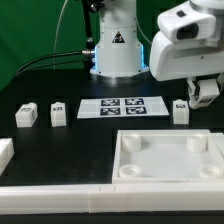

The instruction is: Assemble one leg

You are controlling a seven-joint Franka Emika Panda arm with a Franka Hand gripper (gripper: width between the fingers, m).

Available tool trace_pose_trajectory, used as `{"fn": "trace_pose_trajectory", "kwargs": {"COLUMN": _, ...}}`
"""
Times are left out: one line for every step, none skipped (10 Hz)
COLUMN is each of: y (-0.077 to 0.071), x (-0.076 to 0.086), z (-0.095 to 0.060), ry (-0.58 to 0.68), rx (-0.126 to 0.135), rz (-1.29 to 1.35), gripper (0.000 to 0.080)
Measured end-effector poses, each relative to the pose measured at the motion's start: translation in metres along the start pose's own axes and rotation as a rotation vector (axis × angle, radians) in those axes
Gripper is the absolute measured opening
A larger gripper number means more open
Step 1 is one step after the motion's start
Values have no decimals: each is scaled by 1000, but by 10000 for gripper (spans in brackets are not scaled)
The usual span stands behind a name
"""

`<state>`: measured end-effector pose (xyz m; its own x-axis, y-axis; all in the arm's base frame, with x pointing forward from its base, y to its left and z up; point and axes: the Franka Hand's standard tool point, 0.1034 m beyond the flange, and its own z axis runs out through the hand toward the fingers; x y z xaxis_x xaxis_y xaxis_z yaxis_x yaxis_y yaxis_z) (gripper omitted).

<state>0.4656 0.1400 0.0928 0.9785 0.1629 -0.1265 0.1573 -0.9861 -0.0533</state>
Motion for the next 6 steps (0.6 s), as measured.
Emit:
{"fn": "trace_pose_trajectory", "kwargs": {"y": 7, "x": 0, "z": -9, "ry": 82, "rx": -3, "rz": -10, "gripper": 294}}
{"fn": "trace_pose_trajectory", "kwargs": {"y": 19, "x": 6, "z": -20, "ry": 153, "rx": -6, "rz": -23, "gripper": 294}}
{"fn": "trace_pose_trajectory", "kwargs": {"y": 32, "x": 16, "z": -29, "ry": 268, "rx": -10, "rz": -26, "gripper": 294}}
{"fn": "trace_pose_trajectory", "kwargs": {"y": 40, "x": 18, "z": -31, "ry": 309, "rx": -13, "rz": -20, "gripper": 294}}
{"fn": "trace_pose_trajectory", "kwargs": {"y": 38, "x": 16, "z": -29, "ry": 298, "rx": -12, "rz": -25, "gripper": 294}}
{"fn": "trace_pose_trajectory", "kwargs": {"y": 37, "x": 16, "z": -29, "ry": 299, "rx": -13, "rz": -26, "gripper": 294}}
